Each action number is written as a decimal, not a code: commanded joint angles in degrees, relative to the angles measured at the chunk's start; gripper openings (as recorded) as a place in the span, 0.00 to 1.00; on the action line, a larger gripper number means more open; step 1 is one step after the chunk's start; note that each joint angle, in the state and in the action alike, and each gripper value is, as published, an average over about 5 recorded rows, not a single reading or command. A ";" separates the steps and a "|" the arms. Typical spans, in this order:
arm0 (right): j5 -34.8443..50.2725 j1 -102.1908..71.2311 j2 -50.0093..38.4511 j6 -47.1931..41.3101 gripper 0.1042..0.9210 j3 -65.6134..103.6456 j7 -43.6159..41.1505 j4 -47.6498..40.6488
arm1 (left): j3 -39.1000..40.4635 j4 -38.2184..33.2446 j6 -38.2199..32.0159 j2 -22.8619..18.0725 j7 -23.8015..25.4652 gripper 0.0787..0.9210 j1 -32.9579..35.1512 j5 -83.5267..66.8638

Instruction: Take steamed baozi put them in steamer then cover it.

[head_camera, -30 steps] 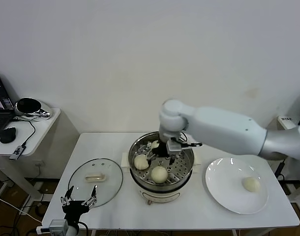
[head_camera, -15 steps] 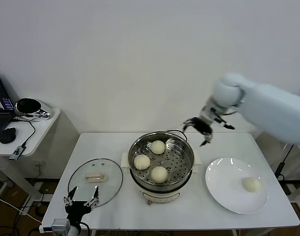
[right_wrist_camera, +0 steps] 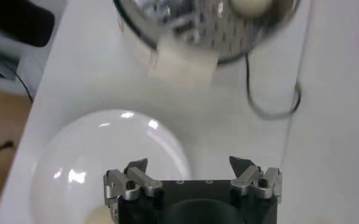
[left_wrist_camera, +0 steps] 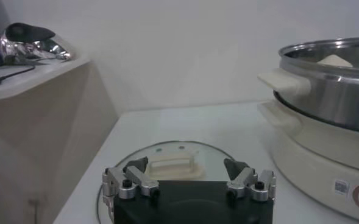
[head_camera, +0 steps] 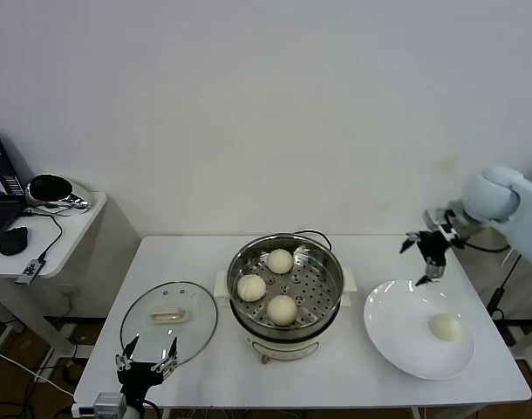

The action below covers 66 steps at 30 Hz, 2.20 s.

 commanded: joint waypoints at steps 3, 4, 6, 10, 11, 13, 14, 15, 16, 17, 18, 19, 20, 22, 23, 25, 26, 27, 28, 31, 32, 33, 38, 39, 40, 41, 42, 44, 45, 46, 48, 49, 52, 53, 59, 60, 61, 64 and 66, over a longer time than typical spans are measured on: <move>-9.30 -19.67 -4.23 -0.92 0.88 11.88 2.41 -2.97 | 0.32 -0.11 0.02 -0.16 0.01 0.88 0.46 0.57; -10.26 -20.60 -4.19 -0.68 0.88 12.90 2.42 -3.34 | 0.30 -0.13 0.01 -0.17 0.01 0.88 0.52 0.58; -12.22 -22.87 -4.20 0.01 0.88 15.13 2.47 -3.94 | 0.21 -0.03 -0.03 -0.12 -0.02 0.88 0.64 0.60; -15.03 -27.13 -4.21 0.53 0.88 18.92 3.63 -4.69 | 0.08 0.41 -0.08 -0.05 -0.07 0.88 0.53 0.58; -15.34 -27.96 -4.14 0.34 0.88 19.69 3.98 -4.81 | 0.09 0.44 -0.07 -0.09 -0.07 0.88 0.46 0.59; -16.55 -29.45 -3.83 0.26 0.88 21.11 4.39 -5.30 | 0.16 0.39 -0.05 -0.21 -0.05 0.88 0.40 0.64; -17.06 -29.91 -3.61 0.30 0.88 21.56 4.53 -5.70 | 0.21 0.36 -0.04 -0.25 -0.04 0.88 0.41 0.69; -17.48 -30.25 -3.32 0.40 0.88 21.89 4.72 -6.19 | 0.25 0.36 -0.04 -0.29 -0.04 0.88 0.43 0.76; -17.77 -30.57 -2.96 0.52 0.88 22.23 4.98 -6.80 | 0.27 0.38 -0.04 -0.30 -0.02 0.88 0.46 0.82; -17.72 -30.77 -2.58 0.56 0.88 22.52 5.29 -7.39 | 0.28 0.43 -0.04 -0.31 -0.02 0.88 0.49 0.88; -17.67 -30.94 -2.16 0.61 0.88 22.79 5.62 -7.96 | 0.25 0.48 -0.04 -0.30 -0.03 0.88 0.52 0.91; -17.65 -31.03 -1.73 0.69 0.88 22.96 5.95 -8.47 | 0.21 0.52 -0.05 -0.29 -0.03 0.88 0.55 0.93; -17.62 -31.07 -1.35 0.73 0.88 23.08 6.20 -8.86 | 0.17 0.54 -0.05 -0.27 -0.03 0.88 0.58 0.93; -17.66 -31.05 -0.72 0.82 0.88 23.14 6.48 -9.36 | 0.08 0.51 -0.04 -0.23 -0.03 0.88 0.63 0.92; -17.74 -31.01 -0.48 0.86 0.88 23.11 6.52 -9.52 | 0.02 0.48 -0.05 -0.21 -0.02 0.88 0.65 0.91; -17.93 -30.94 -0.10 0.97 0.88 23.02 6.42 -9.78 | -0.09 0.47 -0.05 -0.22 -0.02 0.88 0.67 0.90; -18.07 -30.93 0.07 1.03 0.88 22.96 6.38 -9.91 | -0.13 0.49 -0.04 -0.23 -0.02 0.88 0.68 0.90; -18.19 -30.93 0.23 1.09 0.88 22.91 6.33 -10.04 | -0.15 0.54 -0.04 -0.25 -0.03 0.88 0.69 0.90; -18.29 -30.96 0.36 1.14 0.88 22.87 6.29 -10.14 | -0.15 0.58 -0.05 -0.27 -0.03 0.88 0.69 0.92; -18.61 -31.16 0.63 1.28 0.88 22.78 6.19 -10.34 | -0.06 0.69 -0.05 -0.37 -0.03 0.88 0.66 1.01; -18.70 -31.24 0.75 1.34 0.88 22.79 6.24 -10.46 | -0.02 0.70 -0.04 -0.41 -0.03 0.88 0.64 1.05; -18.77 -31.33 0.89 1.38 0.88 22.81 6.30 -10.62 | 0.00 0.71 -0.04 -0.43 -0.03 0.88 0.62 1.08; -18.83 -31.44 1.41 1.64 0.88 22.92 6.49 -11.08 | 0.00 0.69 -0.03 -0.44 -0.03 0.88 0.59 1.17; -18.83 -31.43 1.45 1.68 0.88 22.90 6.44 -11.07 | -0.04 0.67 -0.03 -0.43 -0.03 0.88 0.60 1.16; -18.86 -31.42 1.47 1.70 0.88 22.88 6.38 -11.04 | -0.07 0.65 -0.03 -0.42 -0.03 0.88 0.61 1.14; -18.92 -31.41 1.51 1.72 0.88 22.87 6.33 -11.04 | -0.10 0.65 -0.03 -0.41 -0.03 0.88 0.60 1.13; -18.97 -31.41 1.55 1.71 0.88 22.87 6.29 -11.07 | -0.14 0.67 -0.03 -0.41 -0.04 0.88 0.58 1.12; -19.11 -31.43 1.69 1.67 0.88 22.91 6.24 -11.24 | -0.15 0.75 -0.03 -0.40 -0.04 0.88 0.53 1.11; -19.17 -31.43 1.76 1.66 0.88 22.96 6.22 -11.36 | -0.14 0.80 -0.02 -0.39 -0.04 0.88 0.49 1.13; -19.18 -31.41 1.81 1.67 0.88 22.98 6.18 -11.48 | -0.12 0.82 -0.02 -0.39 -0.04 0.88 0.46 1.14; -19.21 -31.37 1.91 1.72 0.88 22.99 6.14 -11.76 | -0.11 0.80 0.00 -0.42 -0.02 0.88 0.37 1.15; -19.19 -31.34 1.95 1.72 0.88 23.01 6.16 -11.88 | -0.12 0.80 0.01 -0.45 -0.02 0.88 0.32 1.14; -19.09 -31.35 2.16 1.67 0.88 23.07 6.32 -12.07 | -0.11 0.91 0.02 -0.47 -0.02 0.88 0.25 1.15; -19.05 -31.38 2.21 1.64 0.87 23.10 6.35 -12.06 | -0.09 0.97 0.01 -0.45 -0.03 0.88 0.24 1.16; -18.75 -31.31 2.37 1.53 0.73 23.11 6.33 -12.34 | -0.09 1.06 0.01 -0.40 -0.02 0.88 0.16 1.12; -18.63 -31.24 2.30 1.53 0.70 23.15 6.29 -12.27 | -0.10 1.09 0.01 -0.37 -0.03 0.88 0.13 1.11; -18.41 -31.11 2.17 1.51 0.68 23.20 6.20 -12.14 | -0.10 1.13 0.02 -0.35 -0.06 0.88 0.09 1.11; -17.22 -30.20 1.57 1.35 0.63 23.02 5.76 -11.57 | -0.10 1.13 0.10 -0.42 -0.09 0.88 0.01 1.10; -15.84 -28.40 1.00 0.99 0.61 22.00 5.31 -10.80 | -0.06 1.15 0.14 -0.43 -0.06 0.88 -0.07 1.08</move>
